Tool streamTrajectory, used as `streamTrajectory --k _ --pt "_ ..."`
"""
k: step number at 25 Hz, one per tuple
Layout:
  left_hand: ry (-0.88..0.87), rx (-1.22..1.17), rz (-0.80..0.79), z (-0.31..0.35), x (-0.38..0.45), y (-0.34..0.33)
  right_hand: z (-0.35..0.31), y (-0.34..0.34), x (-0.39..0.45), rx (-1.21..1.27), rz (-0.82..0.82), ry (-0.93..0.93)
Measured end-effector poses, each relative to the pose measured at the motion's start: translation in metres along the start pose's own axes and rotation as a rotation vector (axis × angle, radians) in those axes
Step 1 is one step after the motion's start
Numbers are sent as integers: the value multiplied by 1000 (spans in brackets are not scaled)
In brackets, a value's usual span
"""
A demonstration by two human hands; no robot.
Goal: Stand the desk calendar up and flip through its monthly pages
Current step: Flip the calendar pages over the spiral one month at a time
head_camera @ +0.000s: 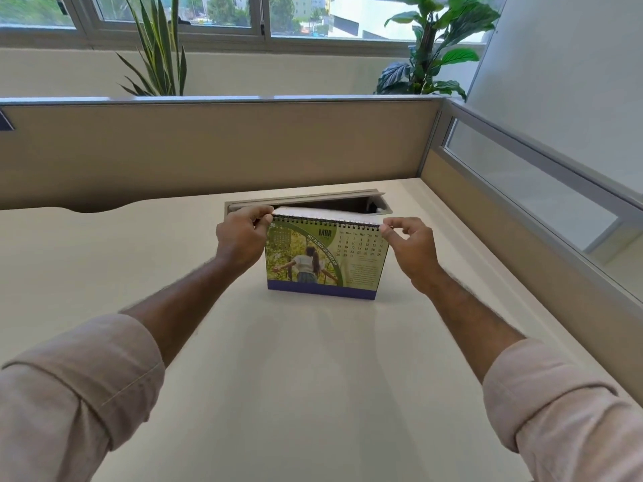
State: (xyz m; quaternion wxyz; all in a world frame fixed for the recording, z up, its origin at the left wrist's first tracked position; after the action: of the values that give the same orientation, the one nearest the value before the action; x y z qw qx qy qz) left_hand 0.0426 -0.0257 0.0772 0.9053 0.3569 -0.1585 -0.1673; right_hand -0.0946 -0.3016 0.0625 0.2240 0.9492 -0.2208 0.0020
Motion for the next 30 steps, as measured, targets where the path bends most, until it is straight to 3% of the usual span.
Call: streamTrajectory --k 7,12,17,23,30 --pt "20 118 -81 -11 8 -8 5 -5 -4 -56 66 9" --pt "9 -32 -42 -17 -1 -13 18 -11 -11 26 121 5" --pt "222 -148 -33 -50 -37 -42 54 -31 -41 192 219 -98" --pt "272 -282 -124 -61 -53 -60 76 -51 -60 245 136 -200" --pt "313 -261 -57 -57 -64 -58 74 -49 -66 198 84 -189"
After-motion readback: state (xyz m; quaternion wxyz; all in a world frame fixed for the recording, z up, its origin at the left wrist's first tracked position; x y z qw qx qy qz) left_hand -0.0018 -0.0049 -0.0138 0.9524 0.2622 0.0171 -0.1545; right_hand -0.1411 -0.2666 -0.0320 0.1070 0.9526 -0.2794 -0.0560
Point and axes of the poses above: each hand's wrist, its own x-axis towards the middle knuckle, its own y-axis out of the back of the hand, z = x × y, the point moved 3 cm from there along x, towards the middle knuckle, and after that the axes turned 15 degrees about -z, right-handed, at the moved point
